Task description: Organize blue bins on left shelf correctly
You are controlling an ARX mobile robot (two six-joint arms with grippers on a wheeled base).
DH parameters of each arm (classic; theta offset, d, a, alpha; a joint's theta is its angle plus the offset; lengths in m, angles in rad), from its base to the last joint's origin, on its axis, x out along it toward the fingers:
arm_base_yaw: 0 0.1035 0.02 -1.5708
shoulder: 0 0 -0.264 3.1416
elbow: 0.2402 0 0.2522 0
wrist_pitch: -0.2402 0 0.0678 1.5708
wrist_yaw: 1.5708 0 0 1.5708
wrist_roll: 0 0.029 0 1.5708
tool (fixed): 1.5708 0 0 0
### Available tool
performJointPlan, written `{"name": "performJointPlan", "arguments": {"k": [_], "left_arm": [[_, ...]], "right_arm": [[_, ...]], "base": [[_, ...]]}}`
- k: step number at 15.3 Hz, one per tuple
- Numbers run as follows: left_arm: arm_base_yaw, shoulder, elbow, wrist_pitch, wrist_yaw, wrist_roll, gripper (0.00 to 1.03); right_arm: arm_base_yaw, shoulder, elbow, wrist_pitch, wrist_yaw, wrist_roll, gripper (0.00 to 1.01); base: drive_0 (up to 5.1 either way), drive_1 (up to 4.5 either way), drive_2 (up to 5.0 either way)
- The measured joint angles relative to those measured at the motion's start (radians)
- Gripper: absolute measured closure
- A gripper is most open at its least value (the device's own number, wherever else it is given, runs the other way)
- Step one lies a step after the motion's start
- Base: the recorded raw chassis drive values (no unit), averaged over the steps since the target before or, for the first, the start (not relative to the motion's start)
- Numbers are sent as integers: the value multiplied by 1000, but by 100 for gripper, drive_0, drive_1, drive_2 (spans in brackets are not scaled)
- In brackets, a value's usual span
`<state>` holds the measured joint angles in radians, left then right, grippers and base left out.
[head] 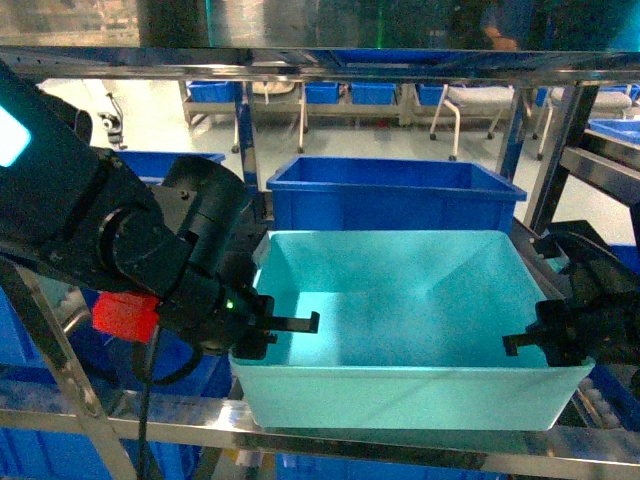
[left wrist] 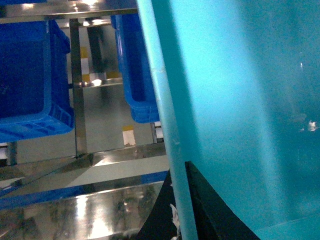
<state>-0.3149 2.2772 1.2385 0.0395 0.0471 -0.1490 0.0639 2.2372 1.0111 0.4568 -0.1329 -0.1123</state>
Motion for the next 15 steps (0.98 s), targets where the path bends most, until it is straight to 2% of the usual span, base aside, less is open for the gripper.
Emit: {"name": "performJointPlan", "arguments": {"k": [1, 3, 6, 8, 9, 10, 13, 14, 15], "left_arm": [[0, 87, 82, -15, -2, -3, 101], [3, 127, 149, -29, -8, -6, 101], [2, 166, 223, -68, -18, 1, 101], [-2, 175, 247, -89, -23, 21, 101], [-1, 180, 262, -100, 2, 57, 91], [0, 180, 267, -96, 18, 76, 78], [19, 181, 267, -2, 60, 67, 49], [23, 181, 266, 16, 65, 65, 44], [37, 181, 265, 55, 81, 50, 29]], "right_arm": [[-7, 93, 87, 6, -8, -28, 94], [-13, 135, 141, 3, -15, -40, 94], [-22, 169, 183, -43, -11, -39, 94], [-24, 169, 180, -61, 1, -37, 94], [-14, 166, 175, -56, 54, -159, 66], [-10, 165, 169, -20, 61, -198, 53], [3, 166, 155, 68, 63, -213, 24], [5, 166, 150, 85, 63, -212, 18], [14, 166, 142, 143, 64, -195, 4]], "base": [[0, 0, 0], [0, 0, 0], [0, 0, 0], [0, 0, 0], [0, 0, 0], [0, 0, 0], [0, 0, 0], [0, 0, 0], [0, 0, 0]]}}
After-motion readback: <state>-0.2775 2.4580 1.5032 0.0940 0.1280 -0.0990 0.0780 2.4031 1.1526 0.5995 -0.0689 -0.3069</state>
